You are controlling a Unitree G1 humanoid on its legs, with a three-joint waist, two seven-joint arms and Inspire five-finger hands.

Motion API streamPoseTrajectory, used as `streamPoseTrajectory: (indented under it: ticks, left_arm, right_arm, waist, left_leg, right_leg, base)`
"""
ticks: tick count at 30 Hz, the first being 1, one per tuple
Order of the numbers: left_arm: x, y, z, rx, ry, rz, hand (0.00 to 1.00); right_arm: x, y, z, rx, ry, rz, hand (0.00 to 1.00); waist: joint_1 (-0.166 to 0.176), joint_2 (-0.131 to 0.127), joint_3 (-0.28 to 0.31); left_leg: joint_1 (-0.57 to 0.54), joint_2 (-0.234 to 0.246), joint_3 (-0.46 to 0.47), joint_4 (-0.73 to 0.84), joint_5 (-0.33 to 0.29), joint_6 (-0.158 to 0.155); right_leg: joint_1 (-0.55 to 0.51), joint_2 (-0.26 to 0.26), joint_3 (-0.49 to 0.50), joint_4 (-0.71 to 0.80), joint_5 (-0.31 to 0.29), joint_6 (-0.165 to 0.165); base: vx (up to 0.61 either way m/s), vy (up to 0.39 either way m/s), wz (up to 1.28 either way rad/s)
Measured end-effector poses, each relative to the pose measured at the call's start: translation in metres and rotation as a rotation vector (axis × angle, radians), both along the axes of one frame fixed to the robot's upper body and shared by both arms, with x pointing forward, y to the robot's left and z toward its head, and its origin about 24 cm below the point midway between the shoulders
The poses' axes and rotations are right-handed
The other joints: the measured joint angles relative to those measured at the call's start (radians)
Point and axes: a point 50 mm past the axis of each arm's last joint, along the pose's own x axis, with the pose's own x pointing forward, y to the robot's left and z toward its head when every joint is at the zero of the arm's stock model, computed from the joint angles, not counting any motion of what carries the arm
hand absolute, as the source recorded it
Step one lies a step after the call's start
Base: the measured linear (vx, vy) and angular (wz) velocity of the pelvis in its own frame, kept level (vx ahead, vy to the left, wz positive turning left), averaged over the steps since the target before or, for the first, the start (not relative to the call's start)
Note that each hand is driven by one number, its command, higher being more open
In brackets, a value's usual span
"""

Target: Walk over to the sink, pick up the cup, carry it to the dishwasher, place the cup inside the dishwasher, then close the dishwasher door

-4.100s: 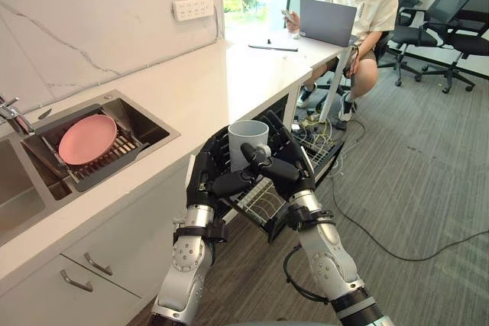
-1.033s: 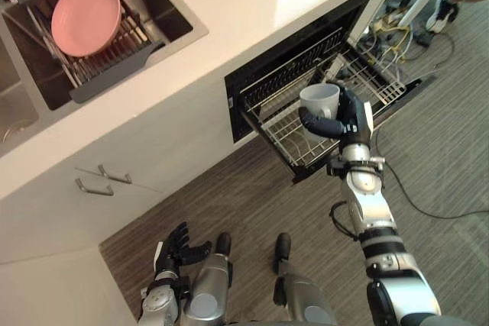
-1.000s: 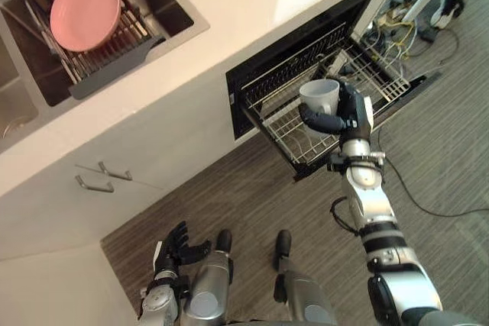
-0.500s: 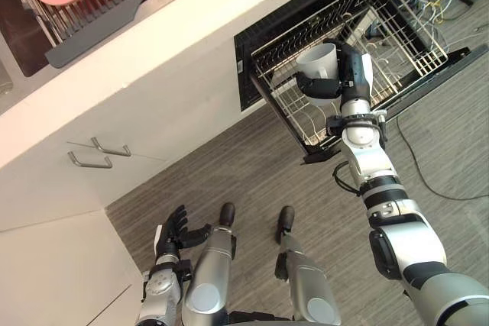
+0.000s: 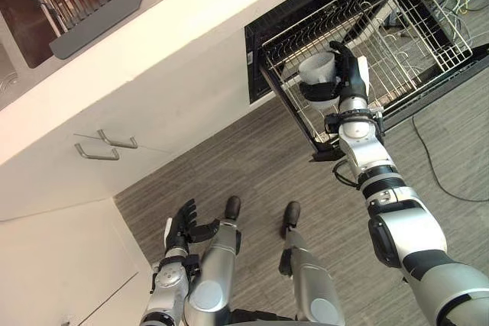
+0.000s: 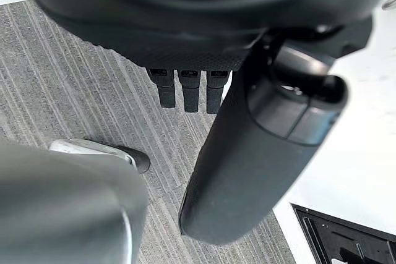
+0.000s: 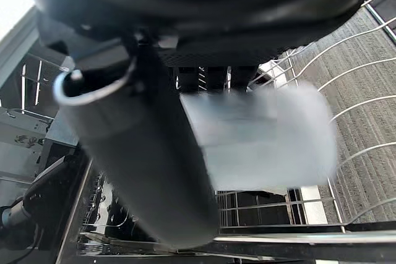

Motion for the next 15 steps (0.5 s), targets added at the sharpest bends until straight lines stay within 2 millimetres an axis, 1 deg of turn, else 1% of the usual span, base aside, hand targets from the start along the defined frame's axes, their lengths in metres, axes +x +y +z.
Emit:
streamPoseTrajectory:
  ticks: [6,9,10,11,12,15]
  left_arm:
    - [0.000,0.000,0.000,0.003,0.002,0.008,0.90]
    - [0.000,-0.001,0.000,0.000,0.004,0.009,0.90]
    - [0.000,-0.002,-0.001,-0.003,0.005,0.010,0.90]
    - [0.000,-0.003,-0.001,-0.007,0.005,0.010,0.90]
    - [0.000,-0.004,-0.001,-0.010,0.006,0.010,0.90]
    - [-0.001,-0.007,-0.002,-0.021,0.011,0.010,0.90]
  right_arm:
    - [-0.001,0.003,0.001,0.031,-0.017,-0.004,0.90]
    - [-0.006,0.007,0.001,0.058,-0.053,0.007,0.90]
    - [-0.010,0.008,0.000,0.064,-0.065,0.013,0.90]
    - [-0.018,0.013,-0.004,0.083,-0.095,0.029,0.90]
    - [-0.022,0.016,-0.005,0.095,-0.108,0.039,0.90]
    - [-0.045,0.030,-0.016,0.145,-0.158,0.083,0.90]
  waist:
    - [-0.005,0.000,0.000]
    - [-0.006,0.000,0.000]
    - [-0.006,0.000,0.000]
    - [-0.010,0.000,0.000]
    - [-0.012,0.000,-0.001]
    - [-0.027,-0.002,-0.005]
  left_leg:
    - [0.010,0.001,0.008,-0.006,0.001,0.000]
    - [0.032,0.003,0.016,-0.016,0.001,0.000]
    - [0.043,0.004,0.019,-0.020,0.001,0.000]
    - [0.062,0.005,0.023,-0.028,0.001,0.000]
    - [0.069,0.005,0.024,-0.031,0.001,0.000]
    - [0.093,0.009,0.034,-0.044,0.002,-0.001]
  right_leg:
    - [0.002,0.000,0.010,0.000,0.000,0.000]
    - [0.017,0.000,0.017,0.000,0.000,0.000]
    - [0.025,0.000,0.019,0.000,-0.001,-0.001]
    - [0.037,0.000,0.022,-0.001,-0.002,-0.003]
    - [0.041,0.000,0.023,-0.001,-0.003,-0.003]
    - [0.057,0.002,0.030,-0.001,-0.007,-0.008]
  base:
    - [0.00,0.002,-0.03]
    - [0.01,0.002,-0.07]
    - [0.01,0.004,-0.09]
    - [0.00,0.005,-0.08]
    - [0.00,0.005,-0.08]
    - [0.00,-0.003,-0.08]
